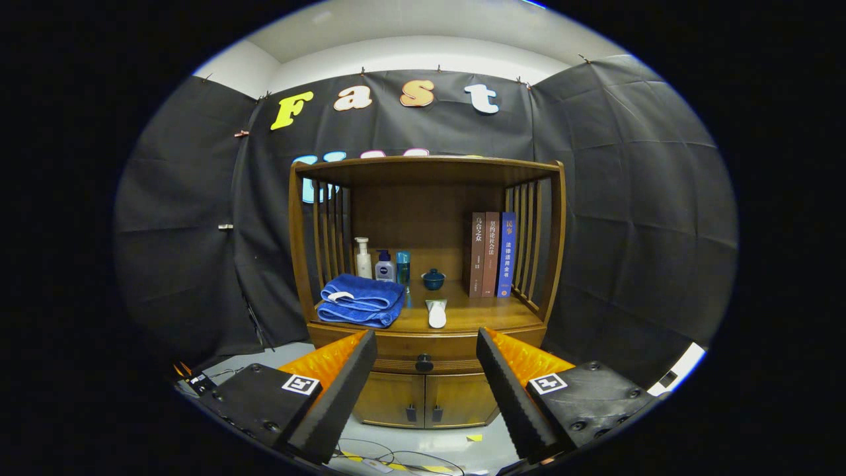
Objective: Pull open the drawer, take out the items inside it, and place them on the countertop above the cabinet.
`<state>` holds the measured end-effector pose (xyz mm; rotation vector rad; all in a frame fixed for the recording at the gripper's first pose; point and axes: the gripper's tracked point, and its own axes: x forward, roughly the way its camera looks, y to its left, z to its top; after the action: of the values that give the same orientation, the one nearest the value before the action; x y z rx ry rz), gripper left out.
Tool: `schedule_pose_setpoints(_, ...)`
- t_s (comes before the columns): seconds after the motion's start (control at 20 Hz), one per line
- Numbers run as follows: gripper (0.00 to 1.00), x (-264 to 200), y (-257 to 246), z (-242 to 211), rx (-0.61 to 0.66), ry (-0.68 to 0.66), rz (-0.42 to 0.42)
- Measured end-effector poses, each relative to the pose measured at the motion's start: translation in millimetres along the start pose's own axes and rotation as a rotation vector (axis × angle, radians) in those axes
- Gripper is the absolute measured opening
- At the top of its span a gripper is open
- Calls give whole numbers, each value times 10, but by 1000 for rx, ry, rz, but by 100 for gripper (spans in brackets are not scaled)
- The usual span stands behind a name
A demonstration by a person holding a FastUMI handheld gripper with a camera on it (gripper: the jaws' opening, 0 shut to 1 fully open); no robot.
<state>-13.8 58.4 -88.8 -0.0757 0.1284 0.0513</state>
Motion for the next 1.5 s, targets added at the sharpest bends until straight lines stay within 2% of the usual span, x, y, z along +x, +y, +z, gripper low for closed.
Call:
schedule_pose_setpoints(0.85,99,125,145,-16,4,1,31)
schedule_pose_setpoints(1.15,99,249,42,-26,-9,-6,7)
schedule_pose_setpoints(1.5,99,454,131,-137,-17,2,64)
